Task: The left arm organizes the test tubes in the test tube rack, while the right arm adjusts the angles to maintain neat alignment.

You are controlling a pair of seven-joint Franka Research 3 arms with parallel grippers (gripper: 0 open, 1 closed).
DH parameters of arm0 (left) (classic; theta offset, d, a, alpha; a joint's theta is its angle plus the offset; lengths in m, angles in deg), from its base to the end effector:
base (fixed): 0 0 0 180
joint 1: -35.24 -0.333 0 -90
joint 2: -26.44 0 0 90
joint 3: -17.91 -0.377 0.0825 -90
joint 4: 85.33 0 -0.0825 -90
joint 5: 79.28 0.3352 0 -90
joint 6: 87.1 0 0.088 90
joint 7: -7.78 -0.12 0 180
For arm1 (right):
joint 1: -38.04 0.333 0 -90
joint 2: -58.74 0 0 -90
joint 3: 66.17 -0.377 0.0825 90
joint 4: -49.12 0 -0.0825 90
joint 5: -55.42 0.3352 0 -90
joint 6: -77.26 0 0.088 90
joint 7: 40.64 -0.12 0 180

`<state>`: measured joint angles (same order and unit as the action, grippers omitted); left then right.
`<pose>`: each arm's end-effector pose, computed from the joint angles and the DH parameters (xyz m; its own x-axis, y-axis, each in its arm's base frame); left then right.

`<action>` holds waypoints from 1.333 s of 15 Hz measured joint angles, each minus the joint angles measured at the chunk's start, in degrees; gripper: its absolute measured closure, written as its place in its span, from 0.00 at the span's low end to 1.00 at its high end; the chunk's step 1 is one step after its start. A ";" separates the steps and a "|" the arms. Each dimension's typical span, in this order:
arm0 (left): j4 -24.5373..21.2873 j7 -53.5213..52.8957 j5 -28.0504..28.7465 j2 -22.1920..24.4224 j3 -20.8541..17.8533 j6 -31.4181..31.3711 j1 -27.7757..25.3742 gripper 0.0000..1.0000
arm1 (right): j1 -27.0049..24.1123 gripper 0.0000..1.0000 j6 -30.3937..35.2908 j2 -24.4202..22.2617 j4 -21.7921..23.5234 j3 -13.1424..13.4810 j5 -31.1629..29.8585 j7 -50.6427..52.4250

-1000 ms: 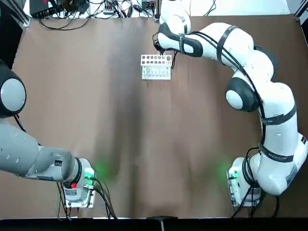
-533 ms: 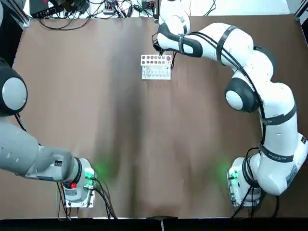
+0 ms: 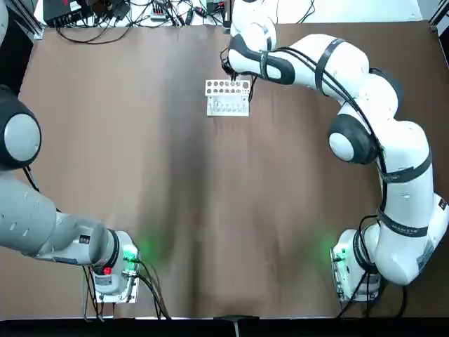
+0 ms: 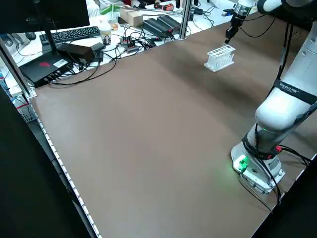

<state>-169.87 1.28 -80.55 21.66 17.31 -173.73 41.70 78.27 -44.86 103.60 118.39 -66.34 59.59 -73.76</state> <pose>0.5270 -0.0572 0.6643 0.9756 -0.2152 -0.0442 -0.2142 -0.9764 0.0265 0.5827 0.5002 0.3738 0.9932 0.0861 0.0779 0.0959 -0.9865 -0.1325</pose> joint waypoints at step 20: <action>0.02 -0.05 0.00 -0.03 -0.01 -0.03 -0.13 0.00 | -10.75 0.89 24.56 -14.48 -1.29 0.35 0.03 9.70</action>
<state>-169.85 1.23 -80.55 21.63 17.30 -173.76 41.57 67.52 -20.30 89.12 117.09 -65.99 59.62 -64.06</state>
